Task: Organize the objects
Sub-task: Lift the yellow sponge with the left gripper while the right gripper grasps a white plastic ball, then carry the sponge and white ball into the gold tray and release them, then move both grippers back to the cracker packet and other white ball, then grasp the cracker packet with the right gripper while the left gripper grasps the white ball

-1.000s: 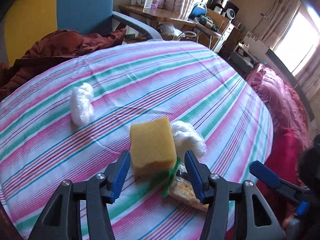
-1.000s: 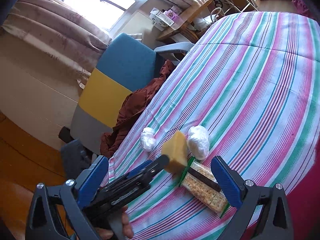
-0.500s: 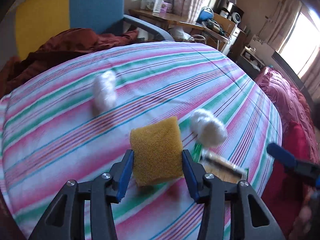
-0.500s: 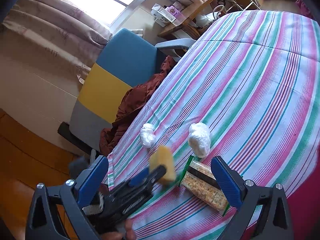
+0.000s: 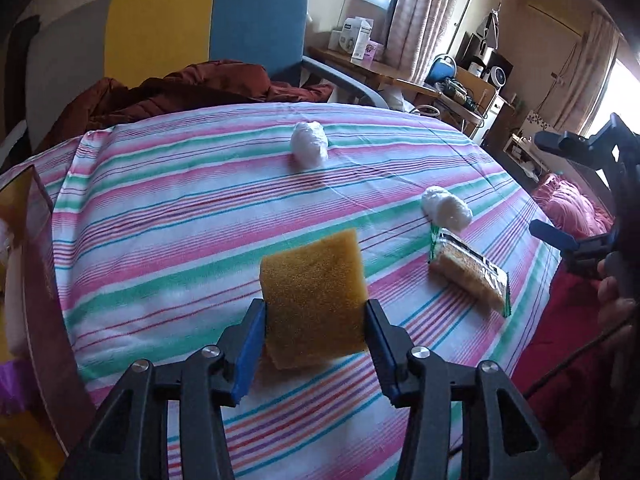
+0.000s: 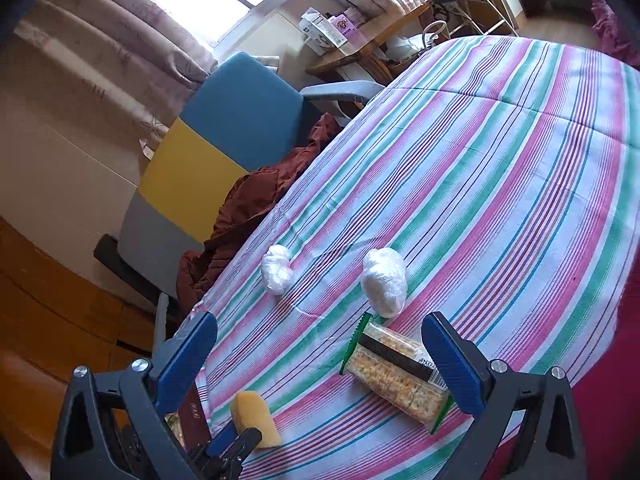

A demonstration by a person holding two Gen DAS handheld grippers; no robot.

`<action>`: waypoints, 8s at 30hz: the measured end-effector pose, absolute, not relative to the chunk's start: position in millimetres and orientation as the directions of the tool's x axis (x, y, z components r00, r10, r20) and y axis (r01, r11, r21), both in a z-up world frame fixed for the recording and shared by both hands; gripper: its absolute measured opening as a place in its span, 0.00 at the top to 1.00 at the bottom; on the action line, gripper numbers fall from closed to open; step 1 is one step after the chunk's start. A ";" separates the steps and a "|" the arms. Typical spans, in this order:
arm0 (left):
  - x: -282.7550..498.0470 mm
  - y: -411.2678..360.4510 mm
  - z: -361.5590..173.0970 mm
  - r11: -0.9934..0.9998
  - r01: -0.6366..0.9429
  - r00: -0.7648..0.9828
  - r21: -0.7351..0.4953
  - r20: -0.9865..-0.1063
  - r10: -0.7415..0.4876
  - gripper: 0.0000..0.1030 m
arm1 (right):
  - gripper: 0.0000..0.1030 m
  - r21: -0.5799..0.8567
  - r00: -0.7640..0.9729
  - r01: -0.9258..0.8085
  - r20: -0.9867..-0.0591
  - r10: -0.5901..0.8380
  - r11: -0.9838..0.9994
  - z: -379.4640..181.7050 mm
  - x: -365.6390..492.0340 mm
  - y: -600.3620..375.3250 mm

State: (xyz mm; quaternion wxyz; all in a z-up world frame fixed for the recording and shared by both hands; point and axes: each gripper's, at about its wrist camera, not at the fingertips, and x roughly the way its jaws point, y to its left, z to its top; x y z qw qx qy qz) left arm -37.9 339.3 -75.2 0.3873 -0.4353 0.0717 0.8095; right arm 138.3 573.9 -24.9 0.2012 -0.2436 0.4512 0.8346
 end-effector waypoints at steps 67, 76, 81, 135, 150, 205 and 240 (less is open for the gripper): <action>-50.1 339.5 -88.8 -0.680 -0.687 -0.286 -0.257 -0.764 0.578 0.48 | 0.64 0.062 -0.342 -0.705 -0.903 0.262 -0.707 -78.9 3.6 611.0; -30.5 286.7 -13.1 -0.757 -0.633 -0.484 -0.162 -0.680 0.550 0.47 | 0.64 0.134 -0.461 -0.593 -0.865 0.198 -0.794 -64.4 -2.5 581.2; -25.8 248.2 13.7 -0.824 -0.558 -0.597 -0.101 -0.641 0.483 0.47 | 0.64 0.131 -0.501 -0.548 -0.843 0.198 -0.826 -55.2 -2.8 571.3; -97.4 43.6 -25.5 -0.902 -0.166 -0.599 -0.399 -0.685 0.414 0.45 | 0.42 0.398 -0.509 0.156 -0.752 -0.419 -0.904 -40.7 -39.1 210.8; -92.4 53.7 -33.8 -0.898 -0.207 -0.574 -0.387 -0.696 0.432 0.36 | 0.21 0.341 -0.529 0.143 -0.767 -0.363 -0.929 -42.3 -21.4 212.4; -5.2 121.2 4.1 -0.916 -0.396 -0.655 -0.061 -0.680 0.328 0.35 | 0.17 0.192 -0.578 -0.290 -0.816 0.012 -0.937 -26.3 43.9 410.9; -13.2 166.7 3.8 -0.851 -0.516 -0.573 -0.099 -0.699 0.429 0.35 | 0.53 -0.033 -0.068 -0.291 -0.996 0.055 -0.956 -97.4 13.7 544.1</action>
